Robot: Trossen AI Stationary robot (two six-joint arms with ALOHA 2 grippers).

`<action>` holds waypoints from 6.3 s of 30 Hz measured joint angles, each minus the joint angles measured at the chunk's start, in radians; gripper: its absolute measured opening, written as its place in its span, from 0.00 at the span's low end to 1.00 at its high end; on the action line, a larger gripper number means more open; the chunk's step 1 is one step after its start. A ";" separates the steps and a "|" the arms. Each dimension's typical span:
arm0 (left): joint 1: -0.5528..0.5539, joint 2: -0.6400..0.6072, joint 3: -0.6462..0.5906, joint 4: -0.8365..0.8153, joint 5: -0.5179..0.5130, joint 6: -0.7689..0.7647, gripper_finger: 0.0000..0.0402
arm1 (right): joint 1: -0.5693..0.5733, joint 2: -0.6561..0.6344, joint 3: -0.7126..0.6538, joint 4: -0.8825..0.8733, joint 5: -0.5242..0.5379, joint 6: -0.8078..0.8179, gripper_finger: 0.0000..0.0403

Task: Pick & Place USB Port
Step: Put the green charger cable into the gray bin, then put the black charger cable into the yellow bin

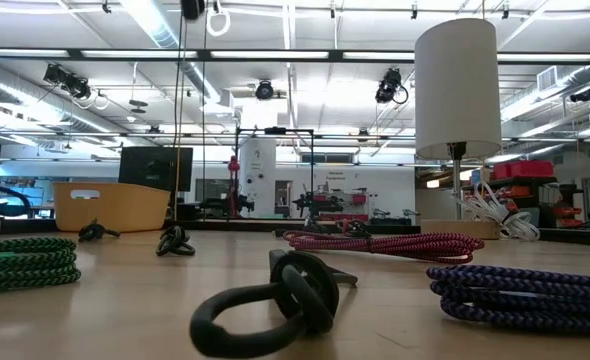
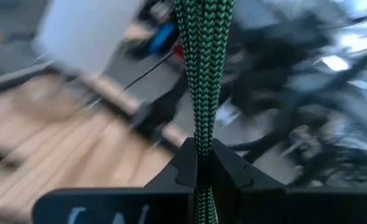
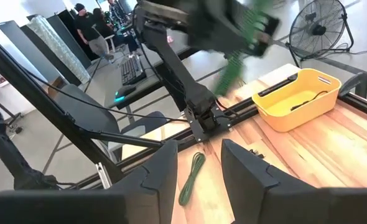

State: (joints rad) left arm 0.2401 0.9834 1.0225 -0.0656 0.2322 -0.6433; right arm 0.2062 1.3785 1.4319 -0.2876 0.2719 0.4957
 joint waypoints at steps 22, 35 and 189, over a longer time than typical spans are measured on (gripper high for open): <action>-0.344 0.270 0.000 0.414 -0.195 -0.050 0.05 | 0.000 0.000 0.000 0.015 -0.001 -0.001 0.30; -0.355 0.358 0.001 0.506 -0.199 -0.078 0.05 | 0.000 0.000 0.000 0.015 -0.005 -0.007 0.30; -0.297 0.291 0.001 0.457 -0.100 0.045 0.47 | 0.437 -0.315 -0.375 -0.362 0.374 1.021 0.33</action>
State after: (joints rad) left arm -0.0570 1.2739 1.0233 0.3912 0.1318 -0.5980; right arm 0.6431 1.0638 1.0565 -0.6492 0.6464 1.5172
